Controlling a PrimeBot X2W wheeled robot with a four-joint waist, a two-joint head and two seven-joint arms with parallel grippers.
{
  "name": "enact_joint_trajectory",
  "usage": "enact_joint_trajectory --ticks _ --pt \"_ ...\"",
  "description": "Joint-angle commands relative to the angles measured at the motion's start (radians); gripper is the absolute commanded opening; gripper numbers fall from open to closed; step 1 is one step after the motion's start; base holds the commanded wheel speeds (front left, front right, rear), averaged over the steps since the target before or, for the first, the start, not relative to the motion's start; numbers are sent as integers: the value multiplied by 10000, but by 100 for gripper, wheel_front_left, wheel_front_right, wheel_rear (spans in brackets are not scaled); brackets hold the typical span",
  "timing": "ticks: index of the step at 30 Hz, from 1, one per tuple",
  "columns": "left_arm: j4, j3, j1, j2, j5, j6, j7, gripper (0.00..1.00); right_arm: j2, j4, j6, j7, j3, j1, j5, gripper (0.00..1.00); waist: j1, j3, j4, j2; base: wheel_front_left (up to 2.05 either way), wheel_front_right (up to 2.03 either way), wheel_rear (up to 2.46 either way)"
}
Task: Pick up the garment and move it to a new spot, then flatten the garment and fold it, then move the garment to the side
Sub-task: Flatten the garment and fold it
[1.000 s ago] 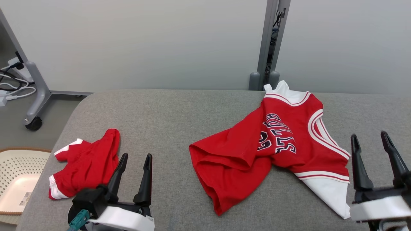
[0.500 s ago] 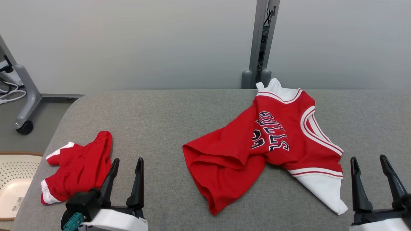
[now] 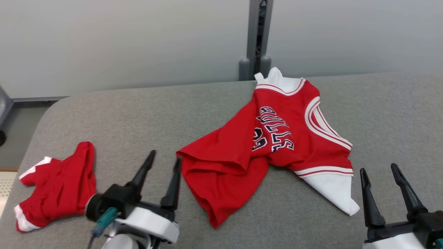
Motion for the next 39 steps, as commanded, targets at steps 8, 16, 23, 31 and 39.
enact_joint_trajectory --ticks 8,16,23,31,39 --pt "2746 -2069 -2095 51 600 -152 -10 100 -41 88 -3 -8 532 -447 -46 100 0 767 -996 0 0 0 0" --pt "5335 -3583 -3945 69 -42 -149 19 100 -44 75 -3 -8 790 -792 61 100 0 1324 -1612 0 0 0 0" --pt "6571 -3788 -4821 51 -355 -150 -8 100 -42 122 -3 -8 779 -858 77 100 0 1612 -1855 0 0 0 0" --pt "6905 -4220 -5166 41 -734 -151 -17 100 -43 200 -3 -8 828 -990 116 100 0 1712 -1961 0 0 0 0" --pt "7268 -4545 -5418 36 -1502 -152 -20 0 -43 226 -3 -8 768 -1160 -46 100 0 1875 -1955 0 0 0 0"
